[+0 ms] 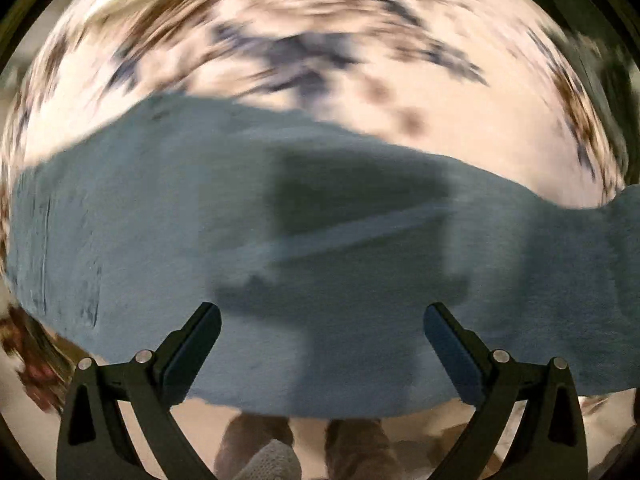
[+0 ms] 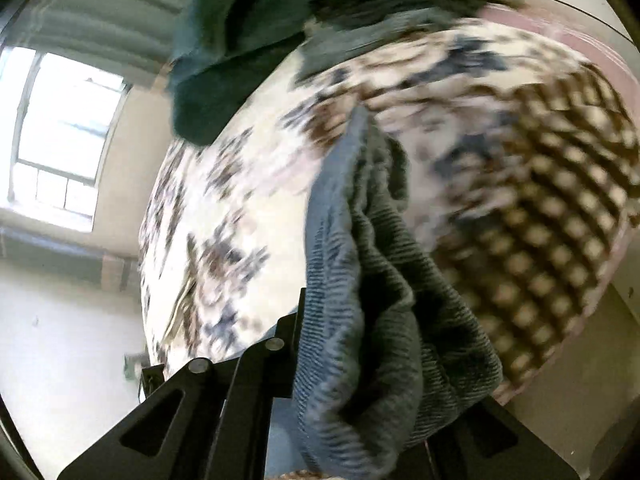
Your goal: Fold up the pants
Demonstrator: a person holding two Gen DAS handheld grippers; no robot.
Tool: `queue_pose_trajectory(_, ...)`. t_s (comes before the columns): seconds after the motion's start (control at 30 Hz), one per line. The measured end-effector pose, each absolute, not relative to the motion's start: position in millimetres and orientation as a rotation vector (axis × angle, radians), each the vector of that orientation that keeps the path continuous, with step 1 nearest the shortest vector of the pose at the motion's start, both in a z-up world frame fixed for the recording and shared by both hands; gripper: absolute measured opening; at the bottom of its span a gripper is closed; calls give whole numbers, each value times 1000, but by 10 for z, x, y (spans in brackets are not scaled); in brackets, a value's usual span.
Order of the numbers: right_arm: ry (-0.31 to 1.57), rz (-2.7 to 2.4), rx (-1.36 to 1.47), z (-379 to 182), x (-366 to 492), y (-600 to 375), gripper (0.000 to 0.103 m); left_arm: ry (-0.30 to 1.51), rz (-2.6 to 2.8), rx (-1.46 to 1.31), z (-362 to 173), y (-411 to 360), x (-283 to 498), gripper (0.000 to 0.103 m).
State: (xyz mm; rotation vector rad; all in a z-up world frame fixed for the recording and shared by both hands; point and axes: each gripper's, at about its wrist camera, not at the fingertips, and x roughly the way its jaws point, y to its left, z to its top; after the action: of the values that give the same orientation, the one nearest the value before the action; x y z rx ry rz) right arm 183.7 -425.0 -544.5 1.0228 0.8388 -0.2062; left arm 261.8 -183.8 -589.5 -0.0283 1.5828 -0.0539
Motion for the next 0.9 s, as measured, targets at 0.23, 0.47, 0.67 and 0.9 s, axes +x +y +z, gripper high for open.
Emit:
queue_pose_trajectory(0.23,1009,-63,861,-5686,2534,-2628,7,1652,150,-230,-6044,-118,2444,103)
queue_pose_trajectory(0.47,1193,88,615,-6192,2985,-744,7,1566,301,-282,-5907,1103,2271,103)
queue_pose_trajectory(0.67,1353,175,537,-6365,3079,-246,49,1531,364,-367,-5898,1568,2060,103)
queue_pose_trajectory(0.9,1314,247,812,-5870,2688,-1133,67,1464,153,-467,-5606,1115,2378,103)
